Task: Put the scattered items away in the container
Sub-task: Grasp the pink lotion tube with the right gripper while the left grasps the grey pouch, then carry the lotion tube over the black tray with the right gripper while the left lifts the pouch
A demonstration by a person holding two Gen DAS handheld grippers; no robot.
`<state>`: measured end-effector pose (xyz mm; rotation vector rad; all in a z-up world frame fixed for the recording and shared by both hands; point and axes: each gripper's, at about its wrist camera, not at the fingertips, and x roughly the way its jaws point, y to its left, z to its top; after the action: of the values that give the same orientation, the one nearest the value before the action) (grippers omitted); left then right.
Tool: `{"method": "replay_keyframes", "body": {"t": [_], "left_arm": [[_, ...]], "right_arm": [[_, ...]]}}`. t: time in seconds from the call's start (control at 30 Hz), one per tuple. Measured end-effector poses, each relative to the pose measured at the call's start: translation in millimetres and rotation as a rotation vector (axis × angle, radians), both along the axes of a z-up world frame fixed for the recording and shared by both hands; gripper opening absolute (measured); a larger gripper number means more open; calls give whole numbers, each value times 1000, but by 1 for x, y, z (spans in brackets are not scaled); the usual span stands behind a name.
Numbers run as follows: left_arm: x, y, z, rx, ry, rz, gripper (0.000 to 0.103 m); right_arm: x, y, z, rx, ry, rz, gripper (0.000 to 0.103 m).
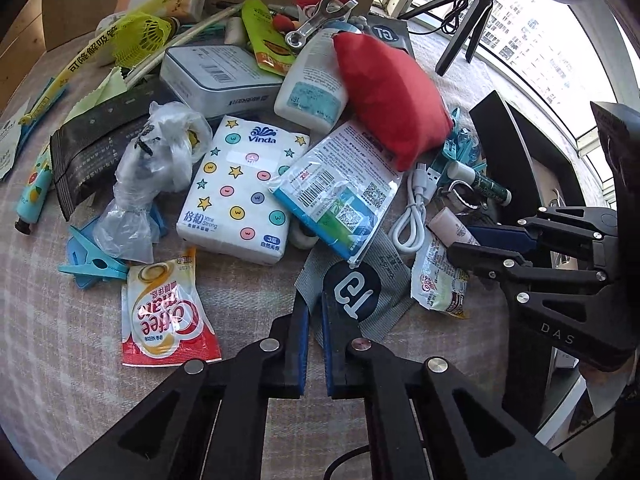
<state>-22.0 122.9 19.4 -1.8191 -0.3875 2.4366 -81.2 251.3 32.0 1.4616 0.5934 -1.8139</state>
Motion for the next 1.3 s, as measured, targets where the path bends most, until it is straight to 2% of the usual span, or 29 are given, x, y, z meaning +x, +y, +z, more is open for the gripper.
{"method": "replay_keyframes", "body": {"t": [0.1,0.43,0.63,0.8,1.07,1.3], "left_arm": [[4,-5,5,-1,15,7,0],[22,-20,39,-24,73,26,0],[27,-6,70,-93,144,-2,0],[28,11,92,-176,207,-50,0],[31,33,114,-190,255,-107,0],[26,54,120,-159,264,-156,0]], "right_arm": [[2,4,2,-4,0,-24,20],[4,34,27,-78,0,-123,20],[11,62,52,-131,31,-183,20],[10,63,66,-157,61,-230,20],[9,86,80,-178,94,-289,20],[5,111,85,-184,112,-358,20]]}}
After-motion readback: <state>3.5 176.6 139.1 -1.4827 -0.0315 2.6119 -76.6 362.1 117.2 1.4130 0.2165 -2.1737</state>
